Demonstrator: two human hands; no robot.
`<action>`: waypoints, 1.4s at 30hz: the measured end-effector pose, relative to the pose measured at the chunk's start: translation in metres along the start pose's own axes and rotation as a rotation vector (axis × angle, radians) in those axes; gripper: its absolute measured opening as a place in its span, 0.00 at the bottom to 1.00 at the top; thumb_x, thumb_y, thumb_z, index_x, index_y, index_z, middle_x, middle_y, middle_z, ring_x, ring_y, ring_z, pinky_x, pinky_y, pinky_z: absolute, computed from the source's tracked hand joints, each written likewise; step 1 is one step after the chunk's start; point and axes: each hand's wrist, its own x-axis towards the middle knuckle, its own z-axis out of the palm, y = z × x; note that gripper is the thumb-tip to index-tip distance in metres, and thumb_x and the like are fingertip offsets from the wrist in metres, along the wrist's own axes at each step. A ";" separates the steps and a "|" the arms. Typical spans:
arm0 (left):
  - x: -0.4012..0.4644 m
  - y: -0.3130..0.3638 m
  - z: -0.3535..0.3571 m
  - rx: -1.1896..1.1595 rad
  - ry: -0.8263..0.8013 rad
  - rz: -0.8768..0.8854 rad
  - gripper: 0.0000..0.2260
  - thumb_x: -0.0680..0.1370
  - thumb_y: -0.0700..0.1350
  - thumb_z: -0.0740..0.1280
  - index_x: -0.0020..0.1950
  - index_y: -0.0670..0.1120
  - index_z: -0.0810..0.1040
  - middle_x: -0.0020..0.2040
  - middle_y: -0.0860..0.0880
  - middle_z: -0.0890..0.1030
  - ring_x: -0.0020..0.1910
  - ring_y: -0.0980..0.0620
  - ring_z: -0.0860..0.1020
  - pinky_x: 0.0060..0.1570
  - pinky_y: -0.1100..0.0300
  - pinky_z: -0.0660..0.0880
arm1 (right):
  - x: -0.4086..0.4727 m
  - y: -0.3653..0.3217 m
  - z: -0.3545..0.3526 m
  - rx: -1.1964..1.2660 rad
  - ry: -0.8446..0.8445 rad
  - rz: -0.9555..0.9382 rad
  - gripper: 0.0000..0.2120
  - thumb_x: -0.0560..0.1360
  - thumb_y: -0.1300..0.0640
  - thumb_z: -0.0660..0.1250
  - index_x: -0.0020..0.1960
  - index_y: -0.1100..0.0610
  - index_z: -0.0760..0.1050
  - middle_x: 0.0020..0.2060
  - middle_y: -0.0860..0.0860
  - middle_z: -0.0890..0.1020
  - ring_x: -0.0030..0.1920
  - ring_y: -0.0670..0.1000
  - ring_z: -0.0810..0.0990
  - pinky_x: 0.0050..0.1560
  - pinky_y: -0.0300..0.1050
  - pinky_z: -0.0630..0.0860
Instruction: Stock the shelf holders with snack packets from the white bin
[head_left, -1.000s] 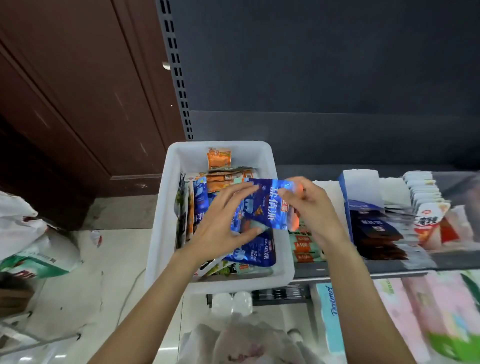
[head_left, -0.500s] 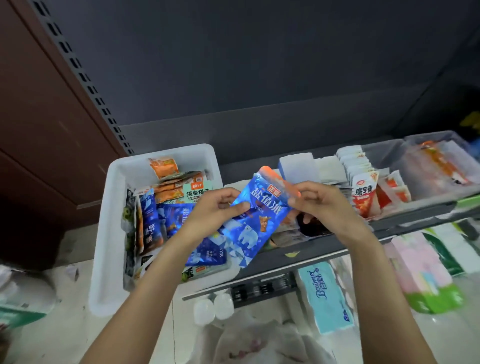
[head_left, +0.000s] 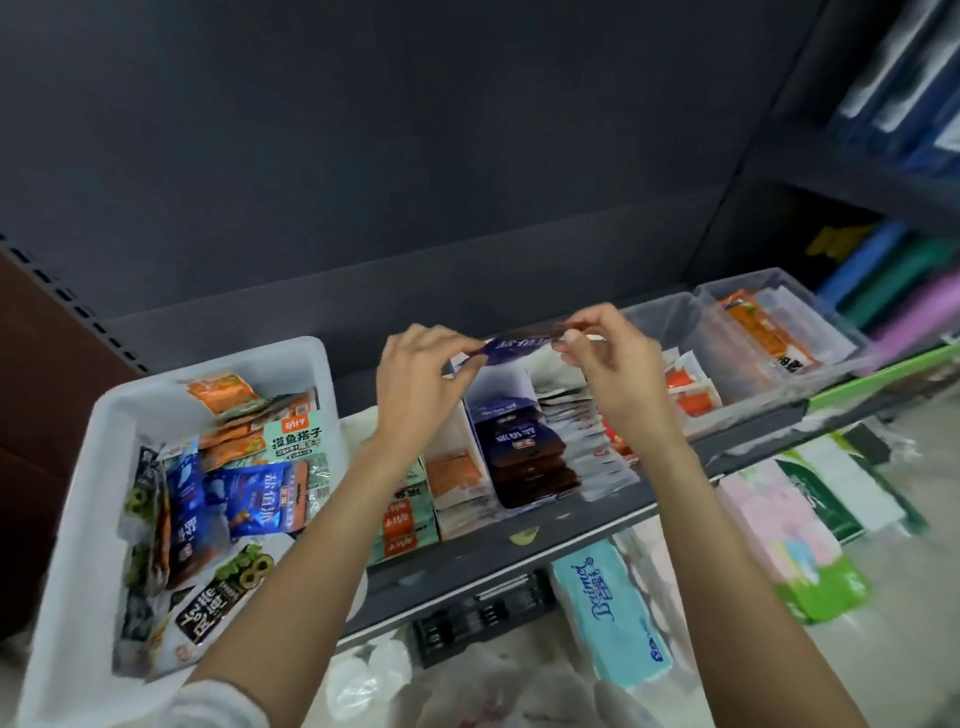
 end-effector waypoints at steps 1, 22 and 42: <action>-0.002 -0.002 0.009 0.017 -0.019 -0.019 0.06 0.72 0.49 0.69 0.44 0.49 0.84 0.42 0.52 0.83 0.39 0.49 0.79 0.44 0.57 0.70 | 0.001 0.009 0.003 -0.020 -0.012 0.030 0.02 0.79 0.57 0.62 0.50 0.51 0.72 0.45 0.51 0.82 0.47 0.50 0.83 0.50 0.53 0.80; -0.044 -0.018 0.027 0.084 -0.495 -0.054 0.19 0.75 0.44 0.66 0.66 0.50 0.75 0.66 0.52 0.73 0.69 0.50 0.64 0.68 0.54 0.55 | 0.002 0.061 0.045 -0.858 -0.229 -0.394 0.10 0.71 0.62 0.68 0.50 0.58 0.83 0.56 0.55 0.80 0.59 0.58 0.73 0.56 0.55 0.72; -0.211 -0.191 -0.188 0.255 -0.022 -0.875 0.16 0.71 0.40 0.71 0.59 0.45 0.77 0.52 0.43 0.77 0.53 0.39 0.74 0.53 0.50 0.69 | -0.091 -0.067 0.269 -0.184 -0.842 -0.229 0.14 0.78 0.59 0.61 0.63 0.52 0.74 0.54 0.48 0.82 0.50 0.46 0.80 0.54 0.45 0.77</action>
